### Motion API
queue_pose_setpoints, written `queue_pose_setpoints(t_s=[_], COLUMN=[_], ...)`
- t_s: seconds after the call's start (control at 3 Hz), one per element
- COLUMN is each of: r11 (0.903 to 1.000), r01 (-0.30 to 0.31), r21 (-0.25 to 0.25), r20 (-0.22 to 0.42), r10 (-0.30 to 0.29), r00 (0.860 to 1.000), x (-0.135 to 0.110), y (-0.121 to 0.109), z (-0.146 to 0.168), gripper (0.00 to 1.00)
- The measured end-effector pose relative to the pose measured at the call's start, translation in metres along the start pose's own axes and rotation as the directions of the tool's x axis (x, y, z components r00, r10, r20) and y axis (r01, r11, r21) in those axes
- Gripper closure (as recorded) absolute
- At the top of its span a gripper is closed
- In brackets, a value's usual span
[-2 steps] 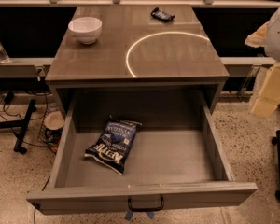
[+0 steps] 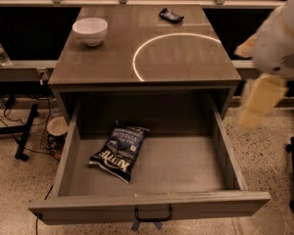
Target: Pick blue chip bag from top drawer and place on counter
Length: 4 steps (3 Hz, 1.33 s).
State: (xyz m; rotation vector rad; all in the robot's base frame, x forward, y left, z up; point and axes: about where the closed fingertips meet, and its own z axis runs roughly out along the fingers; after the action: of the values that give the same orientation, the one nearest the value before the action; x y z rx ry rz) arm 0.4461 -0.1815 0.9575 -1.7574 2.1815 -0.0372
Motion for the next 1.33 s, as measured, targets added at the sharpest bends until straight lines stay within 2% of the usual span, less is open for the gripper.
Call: queue_pose_setpoints(t_s=[0.33,0.67,1.0,1.33], r11=[0.9914,0.9597,0.9575,0.9281], r01=[0.109,0.261,0.270,0.364], r21=[-0.072,-0.103,-0.101,-0.077], r20=[0.106,0.230,0.233,0.259], r10=[-0.101,-0.232,-0.241,-0.334], r00=[0.989,0.945,0.942,0.906], x=[-0.070,-0.140,-0.141,-0.155], y=[0.017,0.037,0.037,0.035], z=[0.064,0.122,0.122,0.137], gripper=[0.00,0.00,0.00,0.00])
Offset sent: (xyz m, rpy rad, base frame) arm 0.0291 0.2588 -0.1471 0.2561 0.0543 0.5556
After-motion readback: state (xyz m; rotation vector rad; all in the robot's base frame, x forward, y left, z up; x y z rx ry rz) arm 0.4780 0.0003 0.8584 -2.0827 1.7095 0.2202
